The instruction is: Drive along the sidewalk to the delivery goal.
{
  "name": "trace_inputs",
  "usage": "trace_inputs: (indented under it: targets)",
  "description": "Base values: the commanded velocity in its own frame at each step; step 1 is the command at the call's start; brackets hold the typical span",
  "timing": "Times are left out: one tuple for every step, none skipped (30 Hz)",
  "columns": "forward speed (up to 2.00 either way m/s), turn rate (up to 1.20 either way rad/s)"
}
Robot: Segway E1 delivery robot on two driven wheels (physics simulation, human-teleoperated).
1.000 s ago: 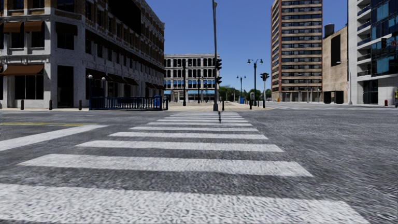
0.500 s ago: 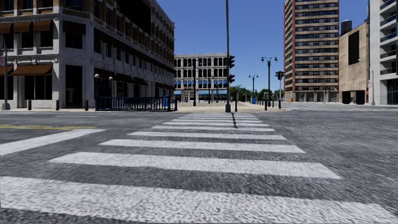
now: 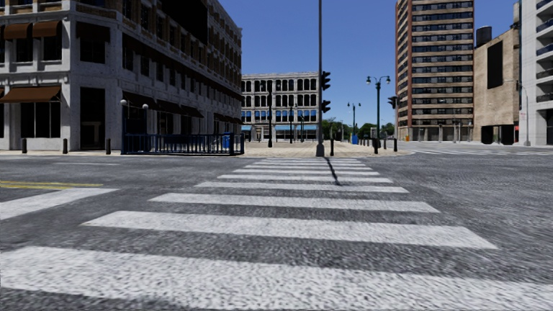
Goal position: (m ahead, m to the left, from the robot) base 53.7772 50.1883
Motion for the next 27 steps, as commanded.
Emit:
trace_inputs:
  targets:
    - [2.00, 0.00]
    - [2.00, 0.00]
    - [2.00, 0.00]
    - [2.00, 0.00]
    - [2.00, 0.00]
    - [2.00, 0.00]
    - [2.00, 0.00]
    - [2.00, 0.00]
    - [2.00, 0.00]
    - [2.00, 0.00]
    - [2.00, 0.00]
    - [2.00, 0.00]
    - [2.00, 0.00]
    - [2.00, 0.00]
    - [2.00, 0.00]
    - [2.00, 0.00]
    - [2.00, 0.00]
    - [2.00, 0.00]
    - [2.00, 0.00]
    - [2.00, 0.00]
    - [2.00, 0.00]
    - [2.00, 0.00]
    - [2.00, 0.00]
    - [2.00, 0.00]
    - [2.00, 0.00]
    - [2.00, 0.00]
    - [2.00, 0.00]
